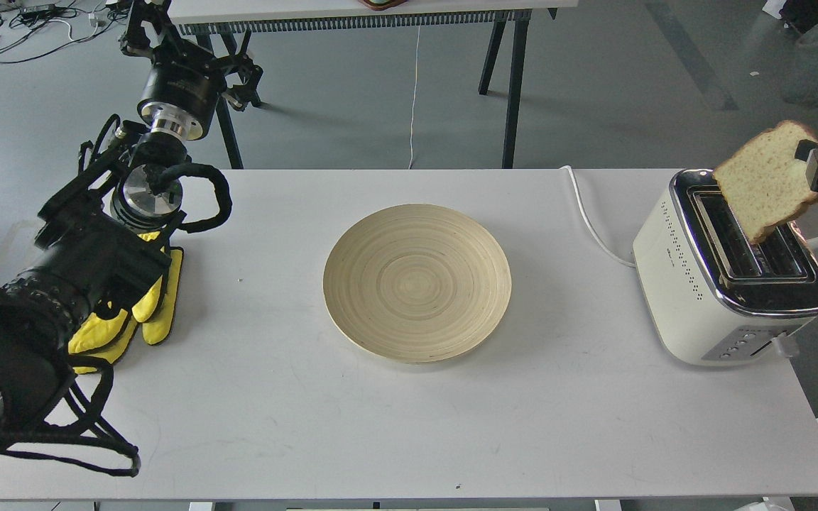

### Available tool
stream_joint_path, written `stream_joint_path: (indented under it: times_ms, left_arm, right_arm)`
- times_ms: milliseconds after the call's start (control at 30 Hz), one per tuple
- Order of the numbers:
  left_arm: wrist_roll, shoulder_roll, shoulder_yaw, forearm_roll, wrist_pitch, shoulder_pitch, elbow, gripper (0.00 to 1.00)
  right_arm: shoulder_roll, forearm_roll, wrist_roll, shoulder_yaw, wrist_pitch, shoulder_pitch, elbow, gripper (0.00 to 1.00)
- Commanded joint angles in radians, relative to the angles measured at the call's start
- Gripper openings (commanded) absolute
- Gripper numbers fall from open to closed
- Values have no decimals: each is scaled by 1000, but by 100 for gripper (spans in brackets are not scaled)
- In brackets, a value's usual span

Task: Put bread in toaster with right arm
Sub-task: 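Lower the bread slice into the toaster slot with the right gripper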

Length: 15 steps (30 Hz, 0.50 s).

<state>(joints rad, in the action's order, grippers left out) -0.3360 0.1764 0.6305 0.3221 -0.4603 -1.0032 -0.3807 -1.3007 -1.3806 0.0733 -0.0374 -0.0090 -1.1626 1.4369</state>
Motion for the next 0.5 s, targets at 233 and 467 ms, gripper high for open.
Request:
stream_joint_path:
  times_ms: [233, 467]
  left_arm:
    - [0, 0, 0, 0, -1, 0, -1, 100]
    - [0, 0, 0, 0, -1, 0, 0, 100]
  right_arm:
    - [-34, 0, 0, -7, 0, 3, 34, 6]
    - [-22, -2, 0, -12, 0, 29, 23, 6]
